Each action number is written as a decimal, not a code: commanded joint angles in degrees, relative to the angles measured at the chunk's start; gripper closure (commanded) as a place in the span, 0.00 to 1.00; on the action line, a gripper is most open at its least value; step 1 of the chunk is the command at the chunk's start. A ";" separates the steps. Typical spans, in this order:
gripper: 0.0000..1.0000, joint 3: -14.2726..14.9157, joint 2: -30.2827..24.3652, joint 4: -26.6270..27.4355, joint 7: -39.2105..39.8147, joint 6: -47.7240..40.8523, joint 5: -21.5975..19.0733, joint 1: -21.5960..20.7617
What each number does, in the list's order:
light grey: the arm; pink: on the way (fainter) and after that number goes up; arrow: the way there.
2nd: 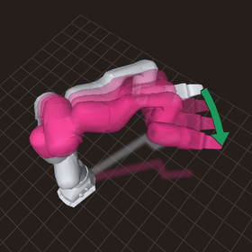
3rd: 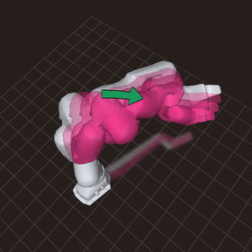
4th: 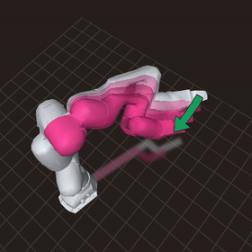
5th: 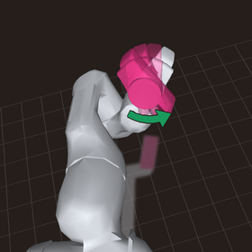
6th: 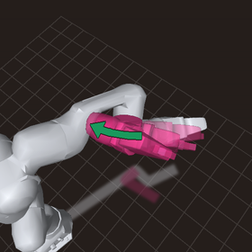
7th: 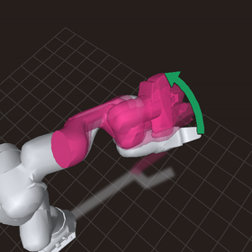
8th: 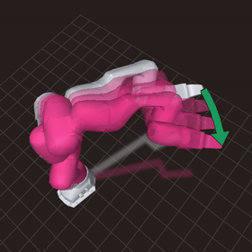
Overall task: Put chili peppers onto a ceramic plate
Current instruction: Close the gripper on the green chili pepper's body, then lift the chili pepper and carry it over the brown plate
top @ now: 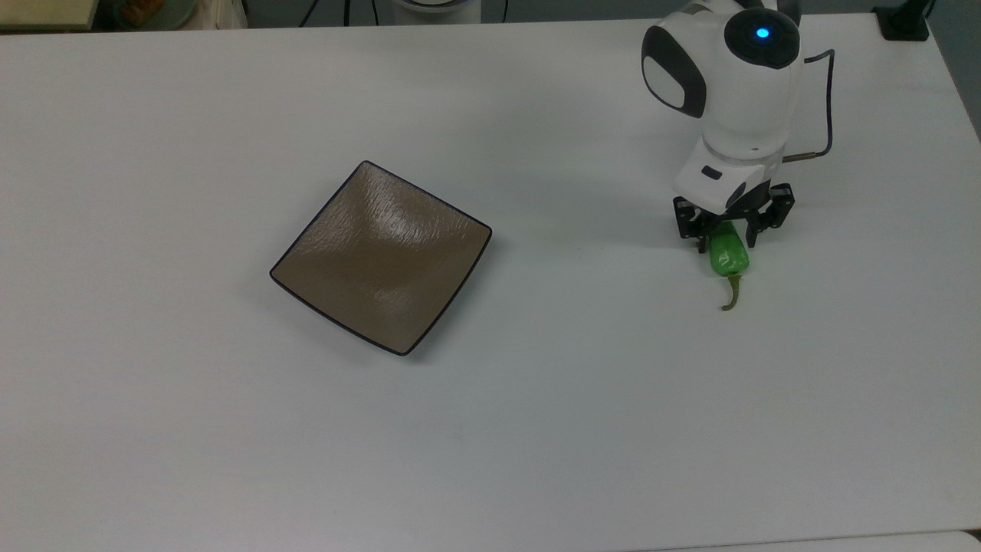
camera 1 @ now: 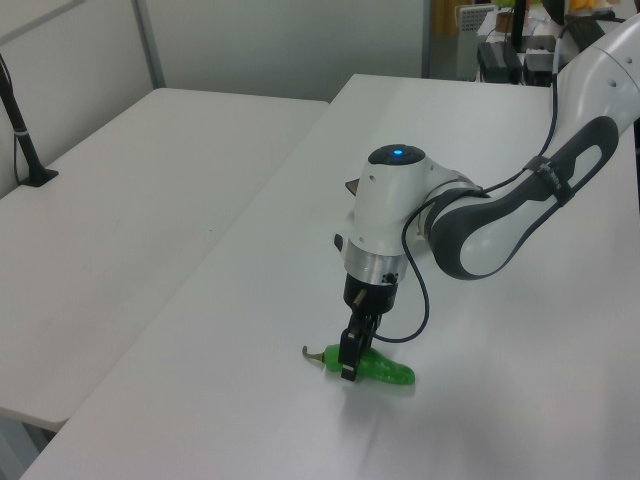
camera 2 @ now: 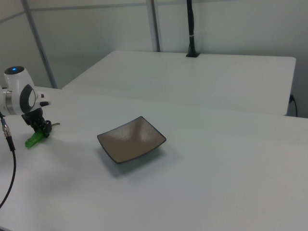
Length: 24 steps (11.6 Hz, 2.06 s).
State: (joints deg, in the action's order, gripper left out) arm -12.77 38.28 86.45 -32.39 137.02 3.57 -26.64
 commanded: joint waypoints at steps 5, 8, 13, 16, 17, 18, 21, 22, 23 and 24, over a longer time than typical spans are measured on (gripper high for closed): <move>0.70 0.20 -3.11 0.38 -1.71 -1.48 3.28 1.15; 0.70 0.28 -8.38 2.40 4.84 -7.97 4.86 2.64; 0.70 6.95 -13.57 2.59 18.22 -20.02 7.76 4.13; 0.70 12.92 -15.69 2.59 25.43 -24.33 11.28 5.19; 0.69 15.20 -15.69 2.50 26.93 -23.99 11.28 5.19; 0.69 17.05 -15.69 2.50 28.34 -23.55 11.28 5.54; 0.65 20.14 -15.26 2.59 32.38 -23.29 11.11 7.12; 0.56 20.32 -15.08 2.59 32.65 -22.07 11.11 7.74; 0.34 20.67 -14.99 2.59 32.66 -21.36 11.11 8.18; 0.00 20.59 -14.82 2.59 32.66 -21.44 11.11 8.27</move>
State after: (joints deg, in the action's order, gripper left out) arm 7.38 24.52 87.25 -0.57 113.85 14.00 -18.41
